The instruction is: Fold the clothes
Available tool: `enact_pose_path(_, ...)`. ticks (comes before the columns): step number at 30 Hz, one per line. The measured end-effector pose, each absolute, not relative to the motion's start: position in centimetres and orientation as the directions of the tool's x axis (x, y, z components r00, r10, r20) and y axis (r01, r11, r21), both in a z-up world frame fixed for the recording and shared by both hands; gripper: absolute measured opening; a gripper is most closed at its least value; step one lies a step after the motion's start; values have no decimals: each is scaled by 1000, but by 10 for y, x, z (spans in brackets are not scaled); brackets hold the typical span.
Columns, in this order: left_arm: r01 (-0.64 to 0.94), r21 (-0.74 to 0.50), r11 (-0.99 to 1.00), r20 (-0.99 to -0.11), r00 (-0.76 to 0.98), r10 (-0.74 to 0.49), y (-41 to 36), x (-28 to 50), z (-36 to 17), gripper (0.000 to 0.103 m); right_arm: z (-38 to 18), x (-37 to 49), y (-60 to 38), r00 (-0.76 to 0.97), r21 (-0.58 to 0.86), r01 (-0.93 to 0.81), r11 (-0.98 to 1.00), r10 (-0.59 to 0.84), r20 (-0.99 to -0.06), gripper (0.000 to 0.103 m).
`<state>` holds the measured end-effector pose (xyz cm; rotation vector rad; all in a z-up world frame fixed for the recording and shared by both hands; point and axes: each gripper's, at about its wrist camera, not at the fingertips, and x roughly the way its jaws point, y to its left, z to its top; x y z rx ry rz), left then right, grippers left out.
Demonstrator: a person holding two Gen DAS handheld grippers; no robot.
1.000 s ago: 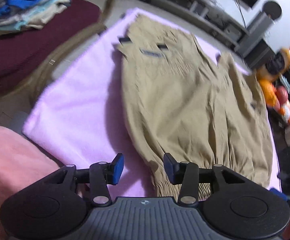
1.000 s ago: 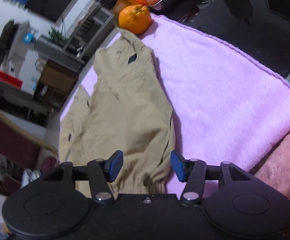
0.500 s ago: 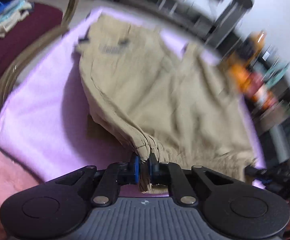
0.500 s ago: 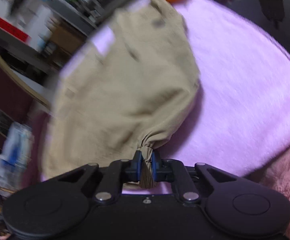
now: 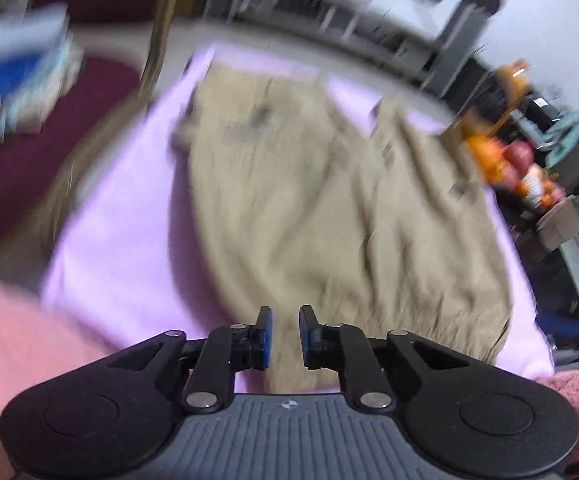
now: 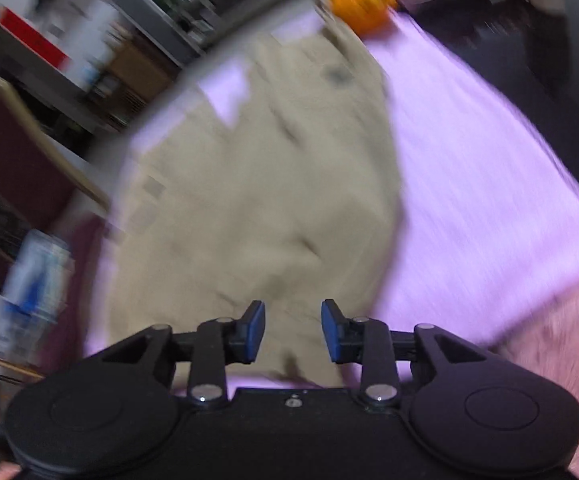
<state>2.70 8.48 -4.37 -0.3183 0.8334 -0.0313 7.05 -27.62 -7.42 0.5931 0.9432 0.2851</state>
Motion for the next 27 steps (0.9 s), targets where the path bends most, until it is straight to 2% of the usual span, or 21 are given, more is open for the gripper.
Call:
enact_pose_path(5, 36, -319, 947, -551, 806, -216, 80, 64, 14, 18, -2, 106, -268, 683, 680, -134, 721, 565, -464, 31)
enact_pose_path(6, 55, -316, 947, -521, 824, -222, 76, 72, 23, 23, 7, 114, -267, 702, 697, -162, 699, 578, -416, 31)
enact_pose_path(9, 83, -273, 958, -474, 855, -209, 69, 96, 34, 27, 21, 138, -266, 750, 699, -204, 685, 568, -339, 36)
enact_pose_path(11, 97, -222, 970, -506, 839, -200, 60, 116, 20, 29, 11, 154, -264, 758, 681, -197, 705, 550, -350, 40)
enact_pose_path(12, 101, -204, 974, -550, 811, -200, 57, 127, 5, 28, 0, 163, -263, 757, 666, -178, 724, 534, -378, 40)
enact_pose_path(14, 99, -200, 975, -670, 713, -209, 53, 149, -36, 22, -35, 180, -259, 731, 617, -124, 777, 492, -472, 40)
enact_pose_path(15, 89, -207, 974, -715, 666, -213, 51, 153, -56, 16, -55, 188, -255, 713, 586, -91, 805, 464, -527, 39)
enact_pose_path(16, 81, -214, 974, -752, 623, -217, 49, 156, -75, 14, -75, 191, -255, 694, 553, -63, 831, 434, -574, 39)
enact_pose_path(18, 84, -211, 974, -777, 591, -219, 46, 154, -95, 13, -109, 191, -259, 671, 514, -22, 858, 393, -628, 34)
enact_pose_path(20, 105, -189, 976, -764, 609, -213, 43, 158, -95, 14, -132, 187, -266, 620, 551, 32, 834, 416, -665, 26)
enact_pose_path(22, 59, -184, 981, -737, 652, -177, 52, 159, -95, 15, -144, 186, -270, 560, 678, 10, 735, 558, -613, 25)
enact_pose_path(24, -65, -195, 979, -747, 656, -106, 70, 164, -103, 14, -157, 190, -270, 487, 763, -30, 646, 676, -553, 26)
enact_pose_path(25, -140, -207, 968, -766, 639, -72, 81, 167, -110, 12, -165, 194, -271, 453, 788, -21, 615, 709, -541, 27)
enact_pose_path(27, -272, -218, 937, -807, 590, -16, 104, 173, -123, 10, -168, 191, -283, 499, 795, 32, 605, 680, -537, 27)
